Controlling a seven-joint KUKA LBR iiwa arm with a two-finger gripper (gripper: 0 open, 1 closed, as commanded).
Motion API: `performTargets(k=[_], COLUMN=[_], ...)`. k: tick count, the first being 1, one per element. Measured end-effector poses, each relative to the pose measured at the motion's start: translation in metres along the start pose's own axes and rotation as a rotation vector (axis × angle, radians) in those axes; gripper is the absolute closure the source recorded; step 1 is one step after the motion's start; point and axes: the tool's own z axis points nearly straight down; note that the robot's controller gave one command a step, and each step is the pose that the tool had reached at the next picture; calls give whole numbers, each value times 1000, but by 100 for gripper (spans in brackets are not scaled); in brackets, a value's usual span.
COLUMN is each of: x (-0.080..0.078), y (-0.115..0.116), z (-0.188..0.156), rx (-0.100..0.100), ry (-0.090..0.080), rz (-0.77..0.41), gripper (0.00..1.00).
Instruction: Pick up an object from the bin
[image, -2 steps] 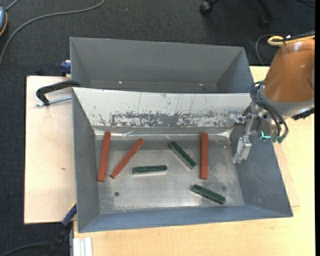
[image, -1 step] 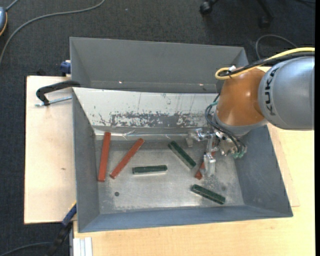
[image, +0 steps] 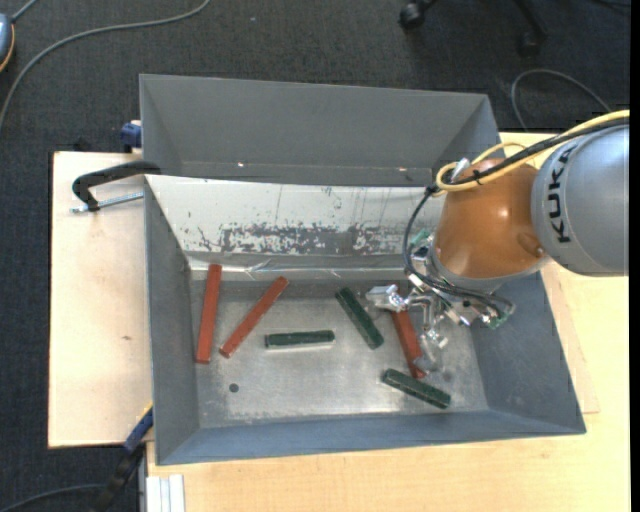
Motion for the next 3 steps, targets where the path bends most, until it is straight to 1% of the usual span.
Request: performTargets(k=[1, 2, 3], x=[-73, -76, -76], y=[69, 83, 81], z=[-49, 3, 1], rx=[1, -3, 0], ry=[-12, 2, -1], rz=[87, 216, 215], gripper=[0, 0, 100])
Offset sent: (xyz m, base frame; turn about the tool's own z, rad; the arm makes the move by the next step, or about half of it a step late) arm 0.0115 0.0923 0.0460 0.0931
